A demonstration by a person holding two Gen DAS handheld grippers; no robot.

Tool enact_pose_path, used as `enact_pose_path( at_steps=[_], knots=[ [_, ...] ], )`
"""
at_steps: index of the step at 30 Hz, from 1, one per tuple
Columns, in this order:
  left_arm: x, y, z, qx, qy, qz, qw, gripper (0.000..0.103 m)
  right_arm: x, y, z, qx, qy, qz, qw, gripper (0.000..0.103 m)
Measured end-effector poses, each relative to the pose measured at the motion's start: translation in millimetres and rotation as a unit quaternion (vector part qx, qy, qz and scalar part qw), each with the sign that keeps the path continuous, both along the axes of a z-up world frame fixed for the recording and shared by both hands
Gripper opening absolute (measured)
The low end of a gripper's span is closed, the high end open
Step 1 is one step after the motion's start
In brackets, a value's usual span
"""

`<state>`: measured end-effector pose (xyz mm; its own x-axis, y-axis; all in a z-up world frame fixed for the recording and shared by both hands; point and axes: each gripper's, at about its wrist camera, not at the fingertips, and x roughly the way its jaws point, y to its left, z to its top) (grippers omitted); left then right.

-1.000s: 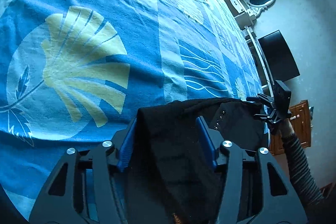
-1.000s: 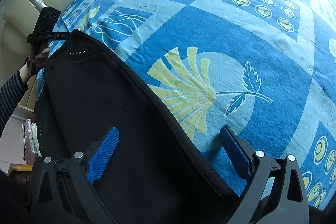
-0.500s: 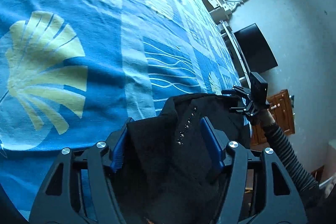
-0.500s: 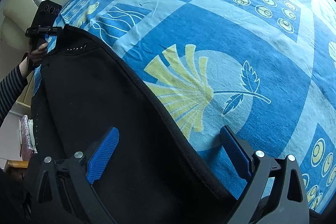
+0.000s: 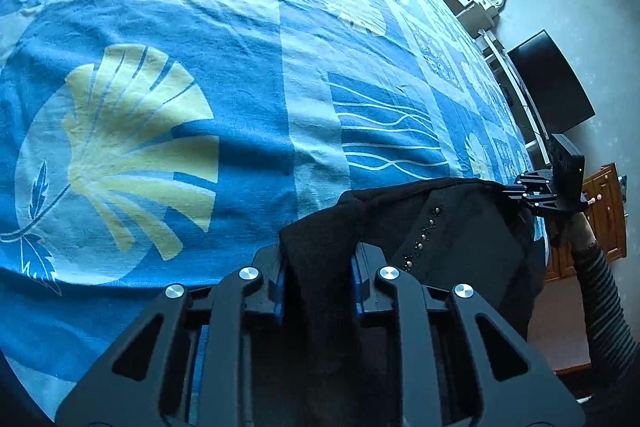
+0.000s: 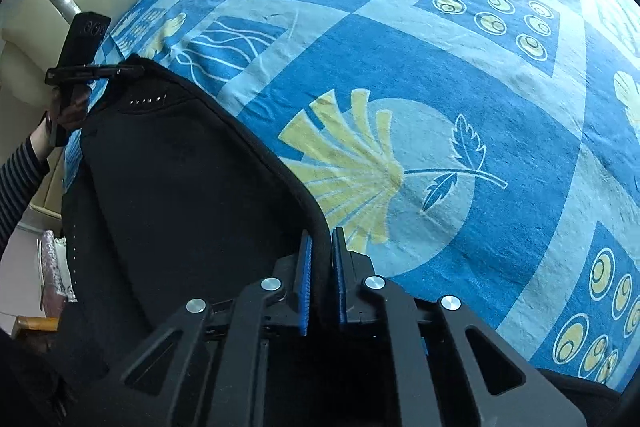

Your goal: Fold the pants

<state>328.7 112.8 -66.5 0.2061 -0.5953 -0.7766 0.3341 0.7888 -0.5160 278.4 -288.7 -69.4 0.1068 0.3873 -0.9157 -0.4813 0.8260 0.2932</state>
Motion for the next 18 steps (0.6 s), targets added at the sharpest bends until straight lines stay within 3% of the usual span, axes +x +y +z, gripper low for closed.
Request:
enact_pose_path(
  at_steps=[3,13,18],
  knots=[
    [-6,-1,15,-0.005,-0.020,0.004,0.9998,0.016,-14,2,11,-0.015,-0.026,-0.007,1.000,0.008],
    [-44,0,60,-0.008,-0.064,0.010,0.9978,0.015,-68,10,67,-0.047,-0.128,-0.036,0.990,0.008],
    [-66,0,69,0.001,-0.078,0.011,0.9969,0.016,-95,19,76,-0.065,-0.154,-0.038,0.985,0.008]
  ],
)
